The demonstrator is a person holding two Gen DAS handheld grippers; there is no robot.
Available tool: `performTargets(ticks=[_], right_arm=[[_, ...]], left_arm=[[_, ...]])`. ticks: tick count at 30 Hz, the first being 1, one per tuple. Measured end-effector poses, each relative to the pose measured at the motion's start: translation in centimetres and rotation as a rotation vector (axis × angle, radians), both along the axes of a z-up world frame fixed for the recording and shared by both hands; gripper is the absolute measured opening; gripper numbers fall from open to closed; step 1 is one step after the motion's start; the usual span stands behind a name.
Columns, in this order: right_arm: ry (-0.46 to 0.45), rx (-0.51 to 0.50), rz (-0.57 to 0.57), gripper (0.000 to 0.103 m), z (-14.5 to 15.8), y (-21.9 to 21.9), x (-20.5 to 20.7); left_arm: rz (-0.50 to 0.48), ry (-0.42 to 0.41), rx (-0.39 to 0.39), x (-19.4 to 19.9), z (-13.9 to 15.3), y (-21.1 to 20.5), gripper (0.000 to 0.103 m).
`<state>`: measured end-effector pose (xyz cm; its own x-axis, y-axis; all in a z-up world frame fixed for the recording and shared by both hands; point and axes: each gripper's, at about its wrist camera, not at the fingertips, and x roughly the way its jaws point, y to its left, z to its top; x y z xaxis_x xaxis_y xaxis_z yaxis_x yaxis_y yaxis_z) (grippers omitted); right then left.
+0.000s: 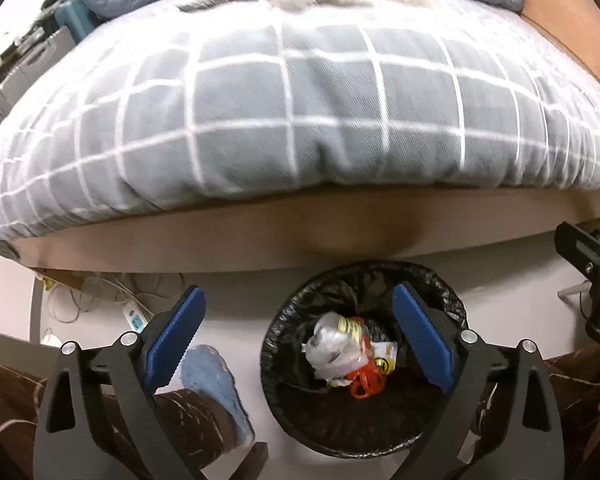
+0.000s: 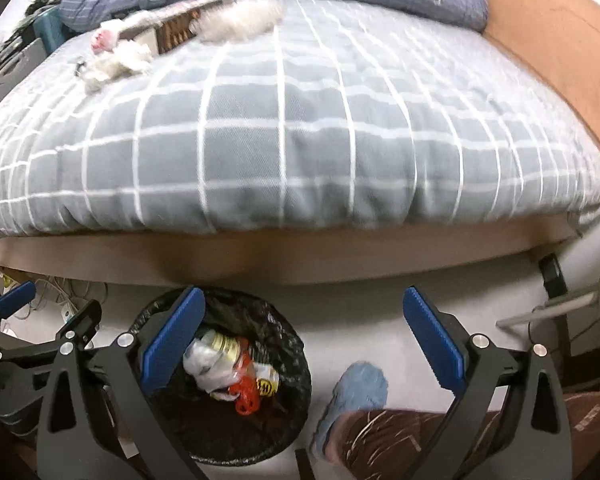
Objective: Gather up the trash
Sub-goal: 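Move both tools back over the bed toward the remaining trash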
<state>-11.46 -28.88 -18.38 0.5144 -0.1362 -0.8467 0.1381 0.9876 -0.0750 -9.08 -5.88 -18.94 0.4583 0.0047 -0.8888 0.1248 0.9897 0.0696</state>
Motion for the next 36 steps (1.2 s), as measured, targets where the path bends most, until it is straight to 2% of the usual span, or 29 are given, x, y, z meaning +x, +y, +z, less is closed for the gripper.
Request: performTargets(ticks=[3, 9, 18, 27, 36], right_arm=[[-0.039, -0.016, 0.020, 0.095, 1.5, 0.4, 0.2], [-0.094, -0.003, 0.046, 0.095, 3.7, 1.0, 0.7], [-0.185, -0.031, 0.080, 0.095, 6.6, 2.2, 1.6], [-0.230, 0.005, 0.095, 0.095, 8.2, 2.4, 5.1], [-0.247, 0.048, 0.107, 0.095, 8.8, 2.8, 9.1]], left_arm=[[0.009, -0.036, 0.013, -0.1, 1.3, 1.0, 0.096], [0.035, -0.063, -0.045, 0.1, 4.4, 2.7, 0.097], [0.069, -0.131, -0.058, 2.3, 7.7, 4.5, 0.097], [0.087, -0.198, -0.044, 4.5, 10.0, 5.9, 0.097], [0.123, -0.235, -0.077, 8.1, 11.6, 8.0, 0.097]])
